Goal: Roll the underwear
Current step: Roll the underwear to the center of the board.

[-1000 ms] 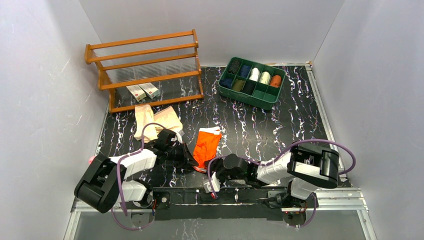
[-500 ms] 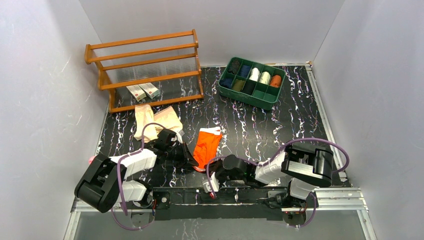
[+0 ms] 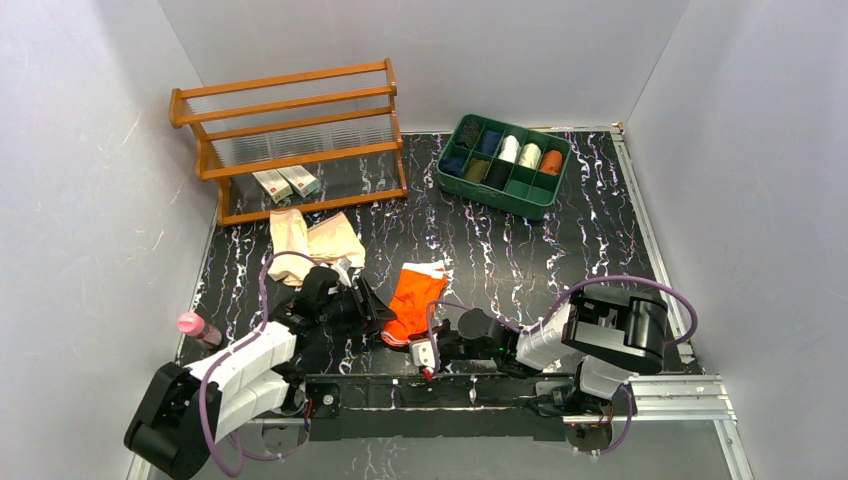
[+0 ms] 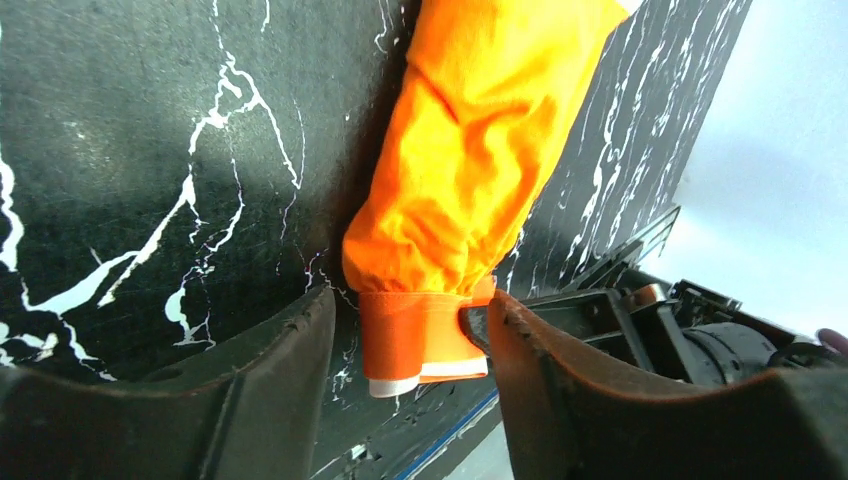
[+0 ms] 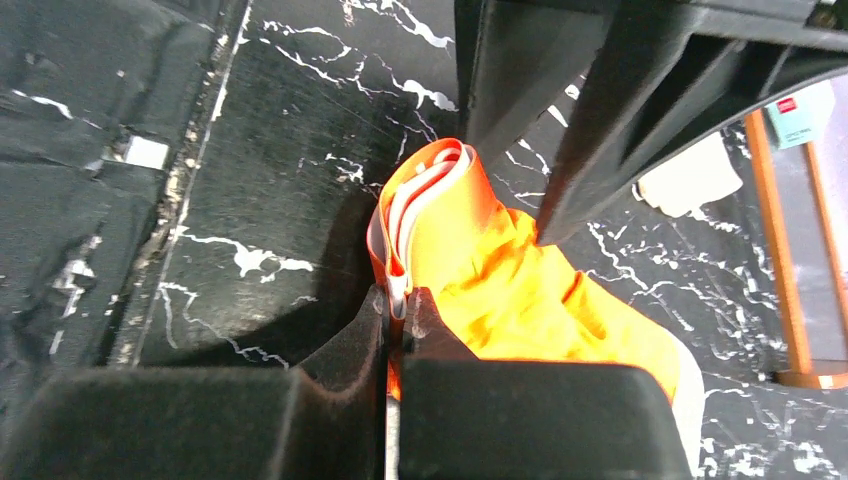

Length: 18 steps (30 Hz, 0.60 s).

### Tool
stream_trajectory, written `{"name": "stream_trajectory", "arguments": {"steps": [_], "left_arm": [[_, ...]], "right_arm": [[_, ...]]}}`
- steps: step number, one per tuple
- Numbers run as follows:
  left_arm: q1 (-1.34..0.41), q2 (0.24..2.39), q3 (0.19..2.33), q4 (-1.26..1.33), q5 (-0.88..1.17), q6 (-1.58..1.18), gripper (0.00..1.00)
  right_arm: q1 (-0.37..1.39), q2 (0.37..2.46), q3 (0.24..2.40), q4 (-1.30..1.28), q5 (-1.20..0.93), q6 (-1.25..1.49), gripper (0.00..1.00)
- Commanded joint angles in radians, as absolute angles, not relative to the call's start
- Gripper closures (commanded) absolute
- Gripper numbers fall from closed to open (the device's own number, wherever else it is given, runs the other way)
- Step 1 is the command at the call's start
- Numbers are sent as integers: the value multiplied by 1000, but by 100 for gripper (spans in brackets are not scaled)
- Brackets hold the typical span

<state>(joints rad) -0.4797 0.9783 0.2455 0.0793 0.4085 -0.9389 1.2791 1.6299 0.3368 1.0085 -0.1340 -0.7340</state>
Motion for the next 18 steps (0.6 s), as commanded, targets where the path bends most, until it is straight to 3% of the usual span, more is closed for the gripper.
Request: {"name": "stream_trajectory", "arguments": {"steps": [1,6,18], "left_arm": [[-475,934,237,47,359,-957,40],[-476,909,236,54,360,-967,35],[-475,924,249,154,406,-962,32]], "right_arm": [[1253,1631,296,1187,-218,-576,99],[1178,1623,236,1338,-250,-340,99],[1040,1602,191,1408,-200,262,99]]}}
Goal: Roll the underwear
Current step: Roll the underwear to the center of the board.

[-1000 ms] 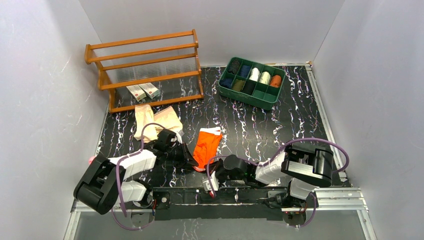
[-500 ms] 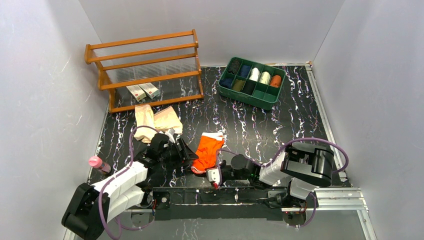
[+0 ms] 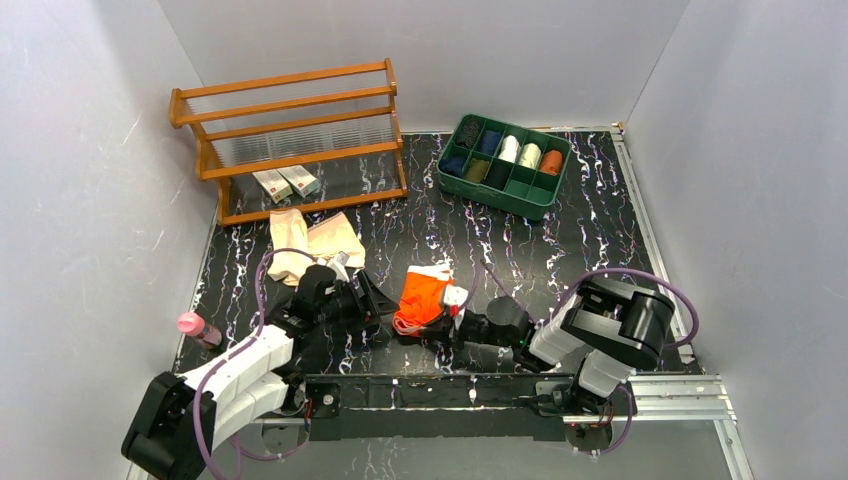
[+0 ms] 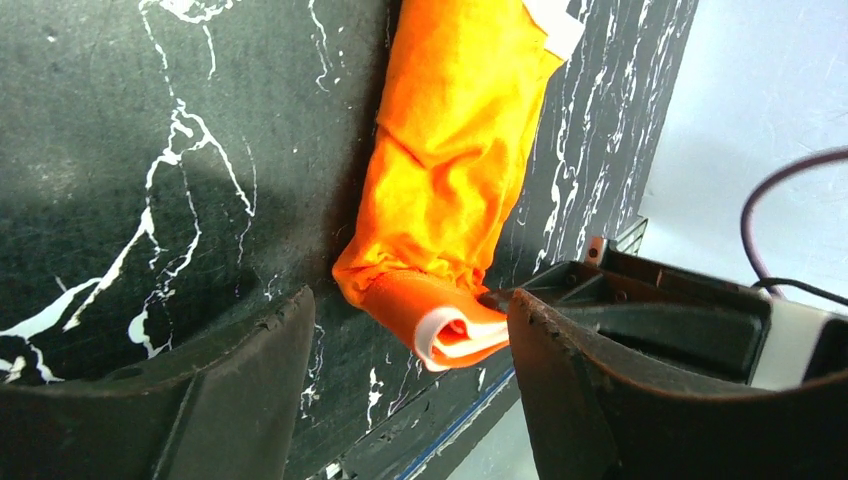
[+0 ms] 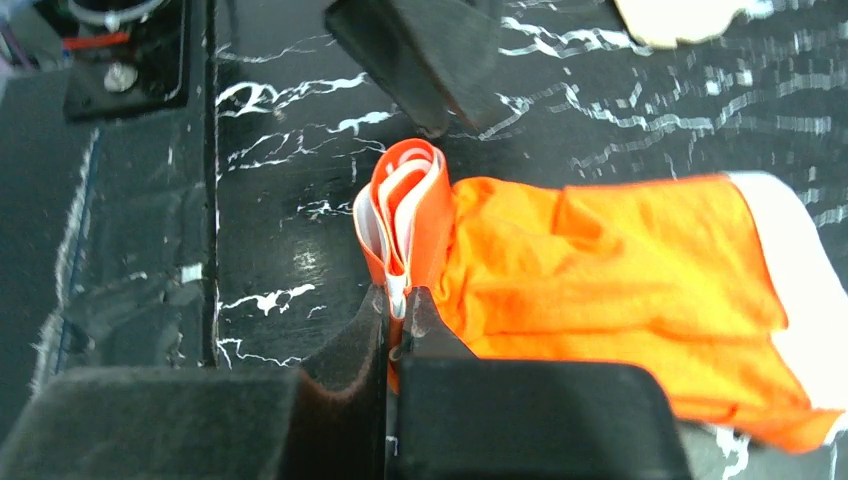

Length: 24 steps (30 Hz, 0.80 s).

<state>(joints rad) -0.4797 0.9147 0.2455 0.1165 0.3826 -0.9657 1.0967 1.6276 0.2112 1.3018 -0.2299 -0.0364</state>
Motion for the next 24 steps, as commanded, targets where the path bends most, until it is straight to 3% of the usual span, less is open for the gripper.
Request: {"name": "stream_trajectory", "arguments": {"steps": [1,12,24], "left_arm": [[-475,927,251,160,408,-962,32],[-475,939,263,201,430,-949,30],[-477,1066,279,268,489,-848,26]], "right_arm": [[1026,1605,193,1408,-219,305,99],[943,1694,142,1479,-162,761,99],[818,1890,195,1356,-292,1120,99]]}}
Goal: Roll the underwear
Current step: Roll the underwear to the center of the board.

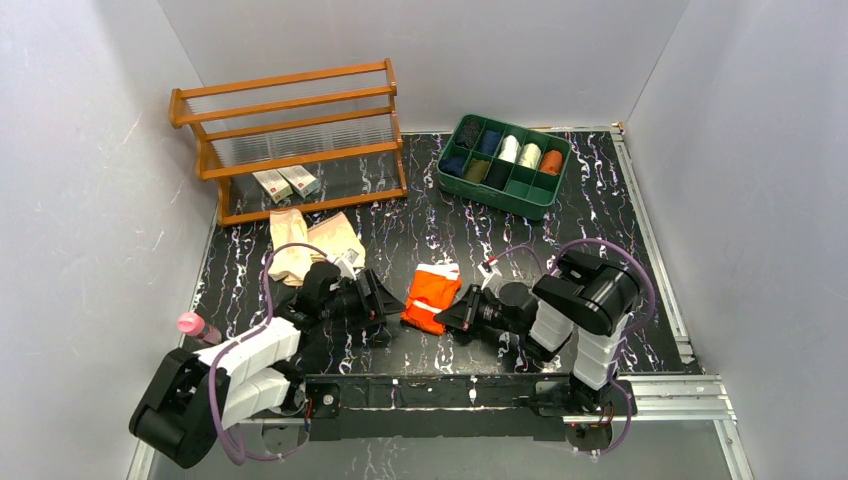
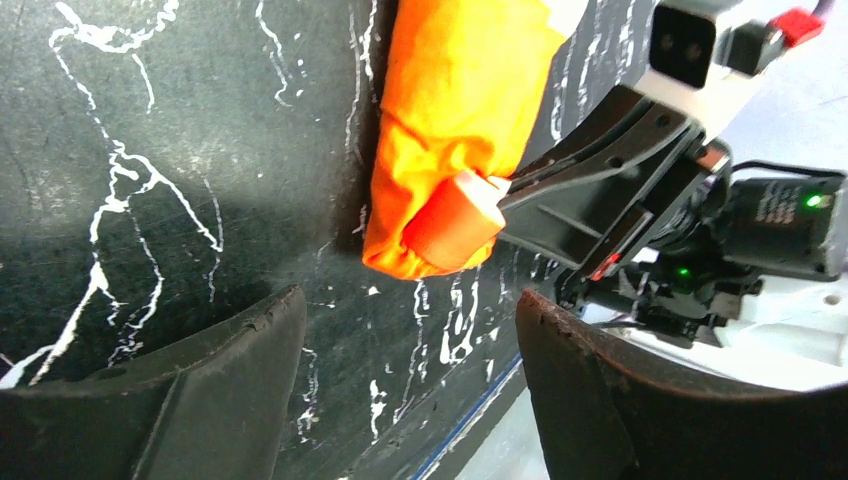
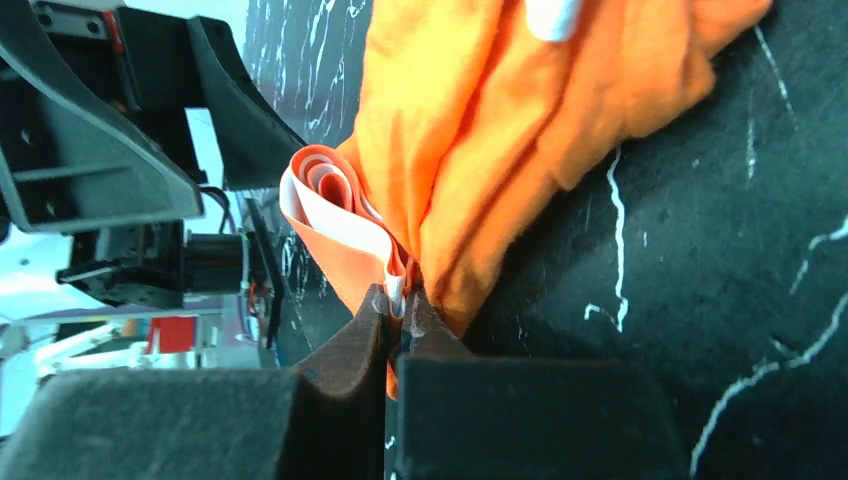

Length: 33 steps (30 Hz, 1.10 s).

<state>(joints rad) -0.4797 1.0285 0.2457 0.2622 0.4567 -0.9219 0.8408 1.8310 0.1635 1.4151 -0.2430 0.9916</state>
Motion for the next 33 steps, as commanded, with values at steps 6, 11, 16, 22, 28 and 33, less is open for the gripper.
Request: {"name": "stream_trajectory", "arguments": {"steps": [6,11,16,22,28,33], "left_arm": [[-480,1158,278,377,482,-860,25],[-506,1225,251,539,459,-924,24],[-600,1326,272,562,381,-936,28],[-605,1326,215,560,186,-996,39],[-611,1323,214,511,120,-1000,55],[-618,1331,262,459,134,-956,75]], "right_arm": [[765,1900,244,1183,-362,1176,99],[750,1897,308,1005,-416,1147,99],[733,1928,325,994,-449,1173,98],[709,1971,311,1051,-496,1212,97],[694,1978,312,1065,-520,1220,96],[694,1941,325,1039,-526,1185,94]]}}
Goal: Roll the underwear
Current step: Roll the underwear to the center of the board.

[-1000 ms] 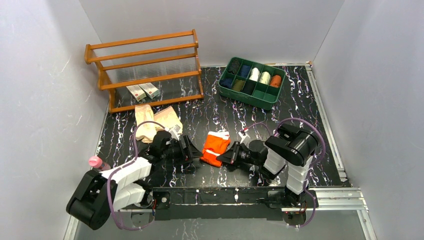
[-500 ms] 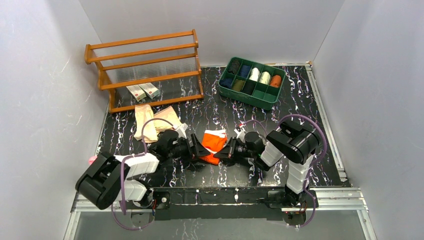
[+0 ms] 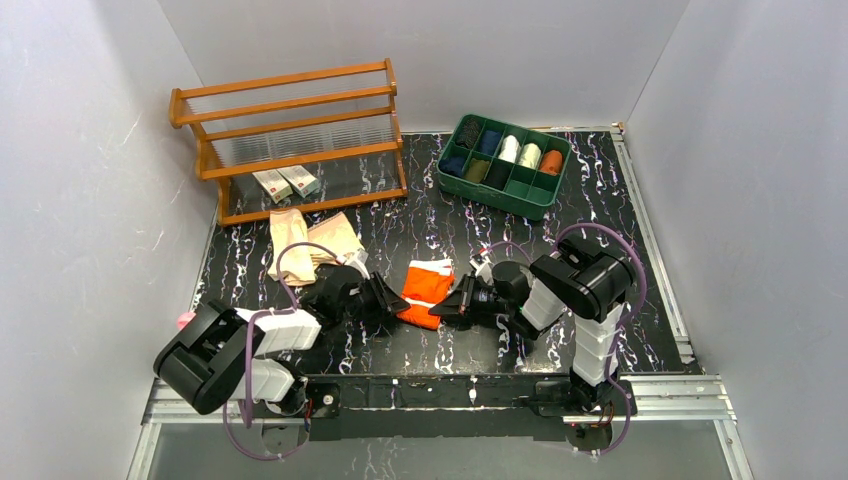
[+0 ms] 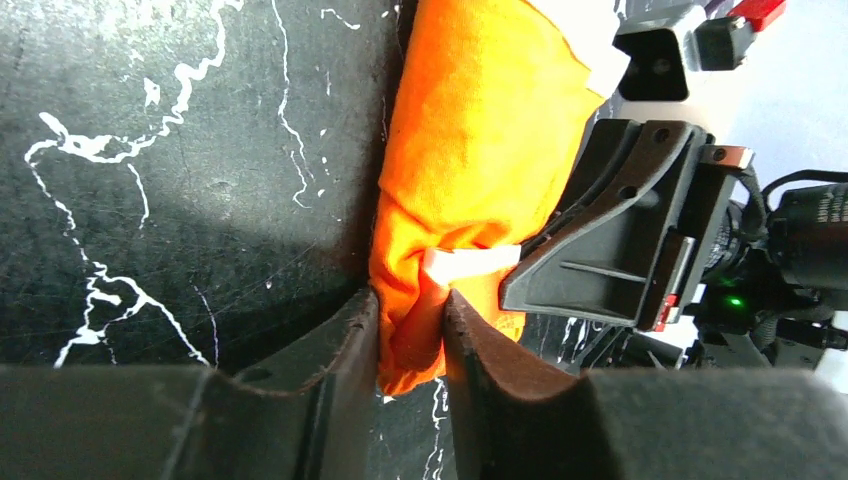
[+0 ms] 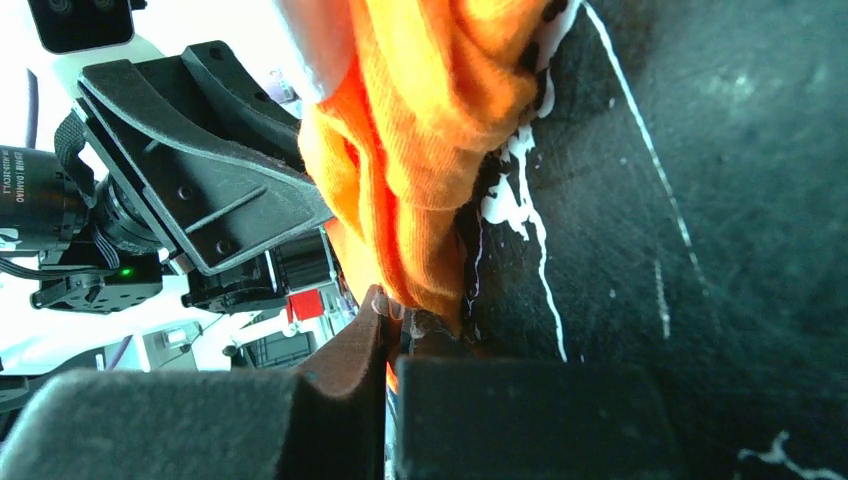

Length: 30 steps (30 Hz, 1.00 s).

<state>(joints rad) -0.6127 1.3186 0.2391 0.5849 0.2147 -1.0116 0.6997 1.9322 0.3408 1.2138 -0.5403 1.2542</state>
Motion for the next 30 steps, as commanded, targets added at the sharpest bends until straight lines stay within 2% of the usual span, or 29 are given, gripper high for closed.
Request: {"name": "stream_trajectory", "arguments": {"steps": [1,6,9,15,21,22,23,24,26,30], "left_arm": [[-620,1336,275,451,140,-948,78],[-627,1352,293,468,180,-947,91],[-627,1351,301,457,193,-947,99],[-627,1337,344,385,221,-944,100],[-627,1315,410,260,251,-913,100],[-627,1311,425,231,253,-903,100],[-627,1307,437,205,256,-895,100],[-627,1303,447,182,261,-889,100],[-627,1295,468,129,270,-867,100],[-626,1278,490,61,279,-860,100]], "right_arm": [[694,1924,331,1018,-525,1164,93],[695,1804,366,859,-505,1060,85],[695,1705,371,784,-481,996,72],[694,1455,394,528,-350,848,52],[695,1165,451,342,-196,590,44],[695,1119,460,341,-187,558,33],[695,1080,463,350,-178,548,12],[695,1053,457,374,-170,544,3],[693,1032,422,504,-149,525,1],[723,1115,429,618,-350,207,1]]}}
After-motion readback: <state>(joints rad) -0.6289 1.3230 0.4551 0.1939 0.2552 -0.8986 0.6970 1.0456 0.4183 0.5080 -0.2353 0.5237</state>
